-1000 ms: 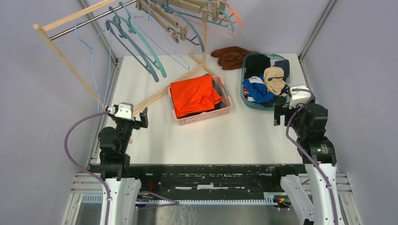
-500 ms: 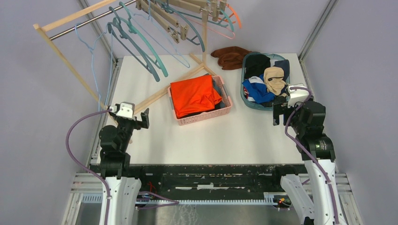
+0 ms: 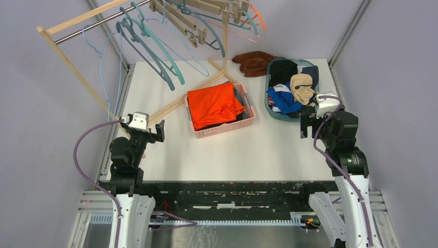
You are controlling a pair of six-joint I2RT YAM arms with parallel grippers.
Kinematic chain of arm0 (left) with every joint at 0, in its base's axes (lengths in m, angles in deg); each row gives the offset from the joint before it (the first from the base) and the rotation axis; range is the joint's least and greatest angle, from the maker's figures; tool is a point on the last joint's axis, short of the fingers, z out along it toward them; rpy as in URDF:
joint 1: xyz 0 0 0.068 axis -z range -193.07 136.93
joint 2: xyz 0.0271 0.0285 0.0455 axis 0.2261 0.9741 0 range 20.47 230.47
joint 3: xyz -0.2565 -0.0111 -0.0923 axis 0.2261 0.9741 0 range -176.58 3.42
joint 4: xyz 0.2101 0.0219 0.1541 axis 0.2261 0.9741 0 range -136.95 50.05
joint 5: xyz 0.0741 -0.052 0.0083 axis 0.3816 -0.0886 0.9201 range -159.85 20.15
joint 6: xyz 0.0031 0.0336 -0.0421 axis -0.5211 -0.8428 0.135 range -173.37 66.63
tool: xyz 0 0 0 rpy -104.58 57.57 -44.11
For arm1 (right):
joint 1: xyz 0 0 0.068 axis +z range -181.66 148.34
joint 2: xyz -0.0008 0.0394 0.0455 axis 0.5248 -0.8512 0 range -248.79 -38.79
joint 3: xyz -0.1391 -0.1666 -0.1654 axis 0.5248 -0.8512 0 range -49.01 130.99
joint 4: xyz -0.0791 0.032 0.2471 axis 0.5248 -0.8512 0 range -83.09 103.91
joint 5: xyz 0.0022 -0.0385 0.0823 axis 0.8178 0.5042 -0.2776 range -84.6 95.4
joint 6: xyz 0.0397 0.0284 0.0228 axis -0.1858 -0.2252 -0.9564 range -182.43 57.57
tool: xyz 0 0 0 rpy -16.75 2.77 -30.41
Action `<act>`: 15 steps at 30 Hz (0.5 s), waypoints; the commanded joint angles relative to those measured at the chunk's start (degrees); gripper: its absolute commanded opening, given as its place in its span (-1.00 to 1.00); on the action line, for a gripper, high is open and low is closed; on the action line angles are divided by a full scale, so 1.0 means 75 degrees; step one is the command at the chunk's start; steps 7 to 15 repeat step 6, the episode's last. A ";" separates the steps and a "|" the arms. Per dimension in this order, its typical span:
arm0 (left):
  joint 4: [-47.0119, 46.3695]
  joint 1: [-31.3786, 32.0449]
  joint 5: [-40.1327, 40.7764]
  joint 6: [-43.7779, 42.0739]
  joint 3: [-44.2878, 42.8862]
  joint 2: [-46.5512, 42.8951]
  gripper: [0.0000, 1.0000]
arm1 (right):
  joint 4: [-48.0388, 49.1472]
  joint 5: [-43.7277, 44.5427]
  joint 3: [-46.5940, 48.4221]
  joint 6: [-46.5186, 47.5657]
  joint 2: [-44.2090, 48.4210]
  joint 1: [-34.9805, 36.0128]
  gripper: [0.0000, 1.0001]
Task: Remove the underwear clipped to the hanger
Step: Reset both arms
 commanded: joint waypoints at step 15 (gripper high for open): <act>-0.0236 -0.0059 -0.0217 -0.0072 -0.0114 -0.0085 0.98 | 0.0130 0.0123 0.0031 0.0065 0.0000 -0.0012 1.00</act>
